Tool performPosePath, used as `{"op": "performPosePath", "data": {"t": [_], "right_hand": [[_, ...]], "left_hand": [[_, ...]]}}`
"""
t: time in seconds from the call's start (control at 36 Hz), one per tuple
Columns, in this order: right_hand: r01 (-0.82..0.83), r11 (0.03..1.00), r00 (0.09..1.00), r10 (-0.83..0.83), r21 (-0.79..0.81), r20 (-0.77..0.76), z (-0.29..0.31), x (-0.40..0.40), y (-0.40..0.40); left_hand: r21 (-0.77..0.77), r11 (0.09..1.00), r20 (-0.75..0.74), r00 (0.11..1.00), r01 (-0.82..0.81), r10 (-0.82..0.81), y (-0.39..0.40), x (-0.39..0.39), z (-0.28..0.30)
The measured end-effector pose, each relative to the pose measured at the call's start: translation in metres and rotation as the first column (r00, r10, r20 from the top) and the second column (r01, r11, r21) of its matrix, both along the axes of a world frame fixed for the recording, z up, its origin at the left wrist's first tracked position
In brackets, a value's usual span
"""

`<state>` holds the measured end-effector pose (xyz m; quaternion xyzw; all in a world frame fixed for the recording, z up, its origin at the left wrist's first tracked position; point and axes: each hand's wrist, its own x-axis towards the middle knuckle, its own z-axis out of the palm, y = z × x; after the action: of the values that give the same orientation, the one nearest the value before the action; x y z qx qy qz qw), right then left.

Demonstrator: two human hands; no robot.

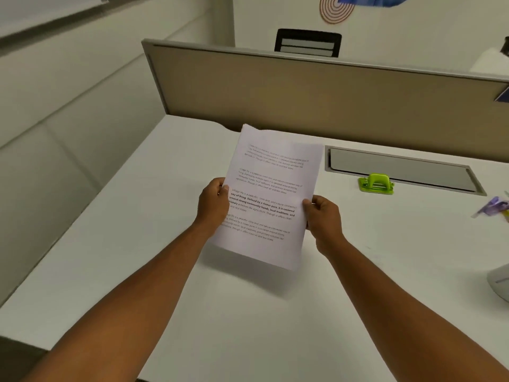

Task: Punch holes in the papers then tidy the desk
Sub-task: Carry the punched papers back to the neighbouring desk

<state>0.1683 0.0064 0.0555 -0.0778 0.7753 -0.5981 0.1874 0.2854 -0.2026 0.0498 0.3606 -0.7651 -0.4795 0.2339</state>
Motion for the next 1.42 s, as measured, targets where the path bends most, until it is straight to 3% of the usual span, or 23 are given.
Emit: {"op": "performPosePath", "data": {"t": [0.19, 0.39, 0.61, 0.97, 1.42], "right_hand": [[-0.104, 0.993, 0.97, 0.112, -0.047, 0.217, -0.011, 0.023, -0.063], [-0.166, 0.985, 0.942, 0.172, -0.043, 0.289, -0.026, 0.053, -0.139], [-0.242, 0.968, 0.891, 0.246, -0.058, 0.382, -0.036, 0.084, -0.222], [-0.287, 0.958, 0.89, 0.256, 0.026, 0.376, -0.054, 0.109, -0.305], [-0.274, 0.958, 0.916, 0.232, 0.087, 0.327, -0.071, 0.11, -0.322]], "left_hand": [[-0.025, 0.996, 0.101, 0.991, -0.084, 0.086, -0.062, 0.043, -0.012], [0.005, 0.98, 0.139, 0.971, -0.196, 0.194, -0.131, 0.088, -0.02], [-0.078, 0.965, 0.232, 0.937, -0.252, 0.263, -0.212, 0.128, -0.025], [0.046, 0.937, 0.299, 0.899, -0.347, 0.319, -0.292, 0.147, -0.048], [-0.071, 0.934, 0.332, 0.874, -0.351, 0.354, -0.306, 0.153, -0.064]]}}
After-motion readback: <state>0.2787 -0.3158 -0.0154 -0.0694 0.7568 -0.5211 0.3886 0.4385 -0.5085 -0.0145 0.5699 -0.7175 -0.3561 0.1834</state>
